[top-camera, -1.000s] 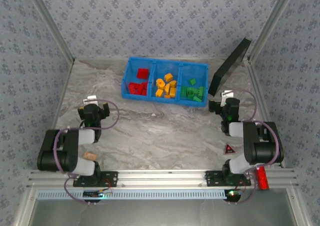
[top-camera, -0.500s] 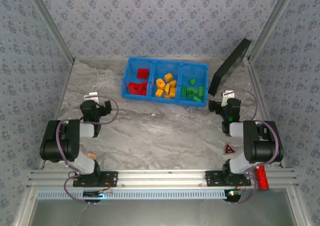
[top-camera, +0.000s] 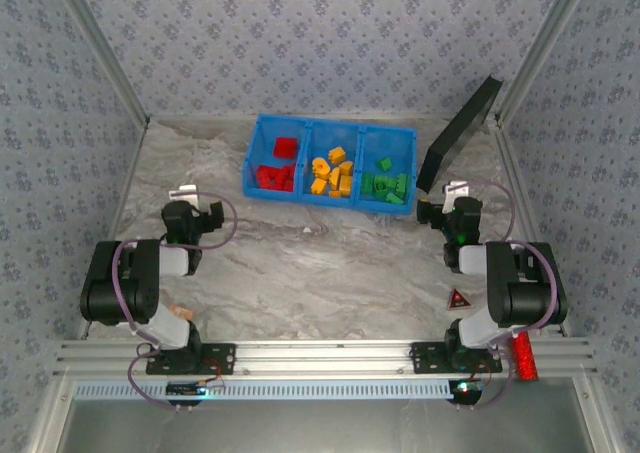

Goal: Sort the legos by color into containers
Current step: Reset both arms

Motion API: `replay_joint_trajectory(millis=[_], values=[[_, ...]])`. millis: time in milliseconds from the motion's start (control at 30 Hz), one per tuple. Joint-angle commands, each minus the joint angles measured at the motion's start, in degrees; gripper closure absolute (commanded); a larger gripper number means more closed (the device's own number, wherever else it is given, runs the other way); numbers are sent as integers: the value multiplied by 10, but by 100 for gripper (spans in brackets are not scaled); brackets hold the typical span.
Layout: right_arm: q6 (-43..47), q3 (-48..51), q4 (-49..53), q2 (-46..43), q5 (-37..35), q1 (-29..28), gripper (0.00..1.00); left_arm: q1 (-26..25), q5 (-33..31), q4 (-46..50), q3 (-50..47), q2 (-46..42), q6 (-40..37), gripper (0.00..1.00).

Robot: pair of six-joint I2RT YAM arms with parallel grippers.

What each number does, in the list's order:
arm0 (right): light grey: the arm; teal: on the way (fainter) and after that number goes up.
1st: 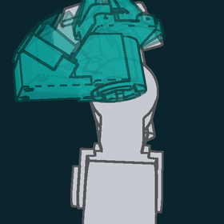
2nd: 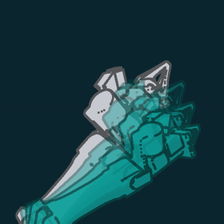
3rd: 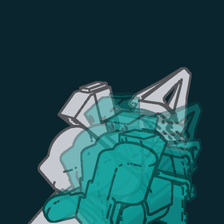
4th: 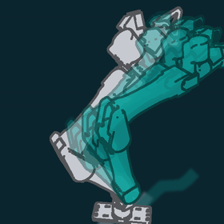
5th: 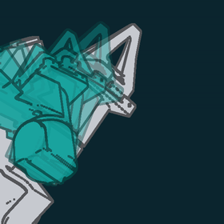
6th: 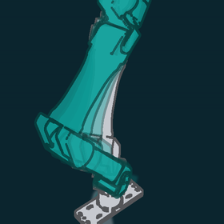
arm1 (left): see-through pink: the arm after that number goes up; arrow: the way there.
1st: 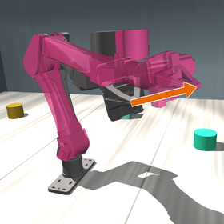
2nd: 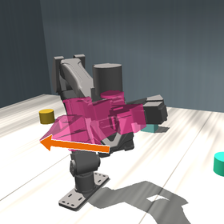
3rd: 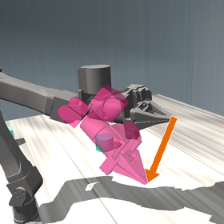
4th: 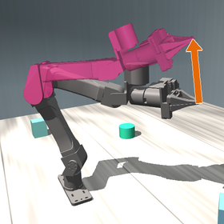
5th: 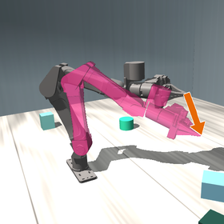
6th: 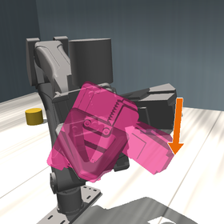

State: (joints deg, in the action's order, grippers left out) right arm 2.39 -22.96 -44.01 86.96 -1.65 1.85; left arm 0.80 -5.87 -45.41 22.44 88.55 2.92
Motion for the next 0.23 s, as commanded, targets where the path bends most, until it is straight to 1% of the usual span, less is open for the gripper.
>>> replay_joint_trajectory(millis=[0,200], values=[[-3,-9,-1,8,6,-3,0,10,50,-6,16,-5,-10,1],[-4,-1,-11,3,8,-1,0,13,56,-6,16,-5,-8,1]])
